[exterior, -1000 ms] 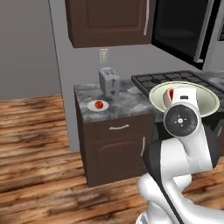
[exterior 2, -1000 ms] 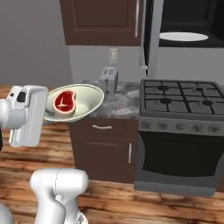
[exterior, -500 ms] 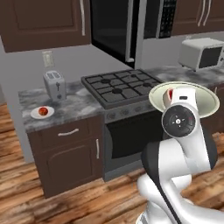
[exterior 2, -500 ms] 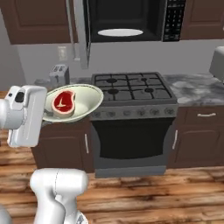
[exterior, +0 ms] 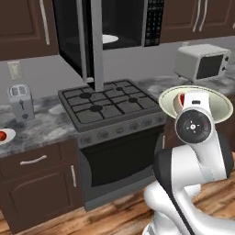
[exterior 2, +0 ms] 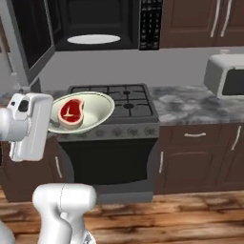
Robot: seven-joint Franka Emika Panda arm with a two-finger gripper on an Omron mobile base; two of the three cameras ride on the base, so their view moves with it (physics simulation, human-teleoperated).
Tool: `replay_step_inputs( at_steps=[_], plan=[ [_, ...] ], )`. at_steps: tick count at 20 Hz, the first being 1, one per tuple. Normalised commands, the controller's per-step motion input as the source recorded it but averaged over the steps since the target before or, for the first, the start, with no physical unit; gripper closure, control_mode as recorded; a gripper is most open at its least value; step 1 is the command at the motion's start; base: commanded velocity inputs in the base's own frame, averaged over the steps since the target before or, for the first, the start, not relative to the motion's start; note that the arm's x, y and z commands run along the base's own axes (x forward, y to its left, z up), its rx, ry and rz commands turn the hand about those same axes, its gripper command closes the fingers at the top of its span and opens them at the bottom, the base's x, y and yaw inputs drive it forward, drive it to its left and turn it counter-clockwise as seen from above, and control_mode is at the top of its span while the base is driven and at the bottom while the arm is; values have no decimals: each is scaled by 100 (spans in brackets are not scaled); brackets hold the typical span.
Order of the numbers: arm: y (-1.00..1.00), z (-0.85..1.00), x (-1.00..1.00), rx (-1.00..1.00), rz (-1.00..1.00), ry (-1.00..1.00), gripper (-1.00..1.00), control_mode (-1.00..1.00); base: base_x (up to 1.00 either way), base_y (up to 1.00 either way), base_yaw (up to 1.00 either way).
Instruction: Remove the apple from the bowl and place it on the small plate. Then place the bowl with only the steak in the microwave, close the door, and press the start button to microwave the steak.
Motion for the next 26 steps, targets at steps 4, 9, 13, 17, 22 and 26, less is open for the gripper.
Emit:
replay_step_inputs(
  at_steps=[4, 9, 13, 17, 22, 26],
  plan=[
    [0, 0, 0, 0, 0, 0, 100, 100, 97, -8, 28],
    [0, 0, 0, 0, 0, 0, 100, 100, 82, -34, 23],
    [0, 0, 0, 0, 0, 0, 100, 100, 86, -16, 16],
    [0, 0, 0, 0, 0, 0, 100, 100, 71, -27, 17],
    [0, 0, 0, 0, 0, 0, 100, 100, 49, -77, 13],
    [0, 0, 0, 0, 0, 0, 100, 100, 54, -28, 11]
  ],
)
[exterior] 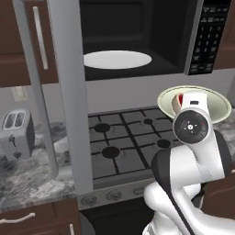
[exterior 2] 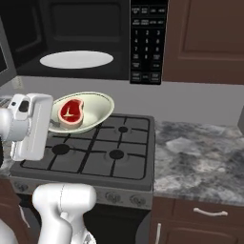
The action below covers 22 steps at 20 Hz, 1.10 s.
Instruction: Remove the apple from the bowl and place it on the small plate. Then place the bowl with only the steak in the microwave, close the door, and press the start button to microwave the steak.
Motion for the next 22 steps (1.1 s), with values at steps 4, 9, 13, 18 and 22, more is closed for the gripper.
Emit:
replay_step_inputs(
  at_steps=[4, 9, 13, 18, 22],
  plan=[
    [0, 0, 0, 0, 0, 0, 100, 100, 49, 0, 10],
    [0, 0, 0, 0, 0, 0, 100, 100, 48, 0, 12],
    [0, 0, 0, 0, 0, 0, 100, 100, 21, 0, 7],
    [0, 0, 0, 0, 0, 0, 100, 100, 17, 0, 9],
    [-8, 14, 0, 6, 12, -14, 100, -100, 0, -1, 4]
  ],
)
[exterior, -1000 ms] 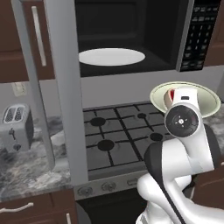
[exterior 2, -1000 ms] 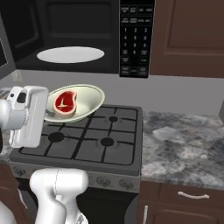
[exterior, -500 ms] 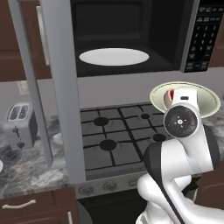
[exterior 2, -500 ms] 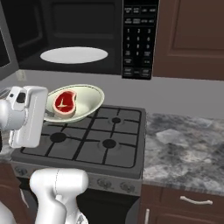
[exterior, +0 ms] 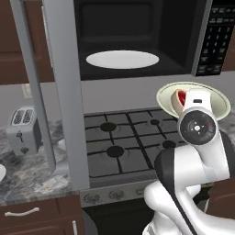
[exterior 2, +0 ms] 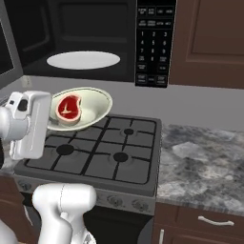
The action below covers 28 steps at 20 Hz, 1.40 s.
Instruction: Remove the apple from the bowl and place it on the small plate. Then place the bowl with only the steak in the microwave, close the door, and press the start button to microwave the steak.
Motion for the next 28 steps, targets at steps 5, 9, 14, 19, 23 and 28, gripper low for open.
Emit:
replay_step_inputs(
  at_steps=[5, 9, 14, 19, 23, 28],
  plan=[
    [0, 76, 0, 1, 8, -9, 100, -100, 0, 0, 0],
    [1, 82, 13, 0, 5, -3, 100, -100, 0, 0, 0],
    [23, 56, 32, 0, 9, 2, 100, -100, 0, 0, 0],
    [32, 6, 78, 0, 26, 8, 100, -100, 0, 0, 0],
    [32, -3, 99, 0, 33, 6, 100, -100, 0, 0, 0],
    [30, 0, 100, -1, 29, 8, 100, -100, 0, 0, 0]
  ],
)
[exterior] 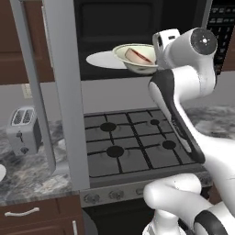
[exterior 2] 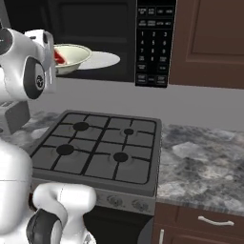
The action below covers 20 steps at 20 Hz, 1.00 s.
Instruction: Remove the apple from the bowl and place it on the small plate. Then place the bowl with only the steak in the microwave, close the door, and press the start button to microwave the steak.
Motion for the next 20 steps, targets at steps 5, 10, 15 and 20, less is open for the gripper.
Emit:
replay_step_inputs(
  at_steps=[5, 10, 15, 20],
  plan=[
    [2, -5, 96, -2, 15, 0, 100, -100, 0, 0, 0],
    [3, -13, 84, -3, 1, 0, 100, -100, 0, 0, 0],
    [4, -18, 70, -10, 0, 5, 100, -100, 0, 0, 0],
    [0, -29, 52, -3, 3, 11, 100, -100, 0, 0, 0]
  ],
)
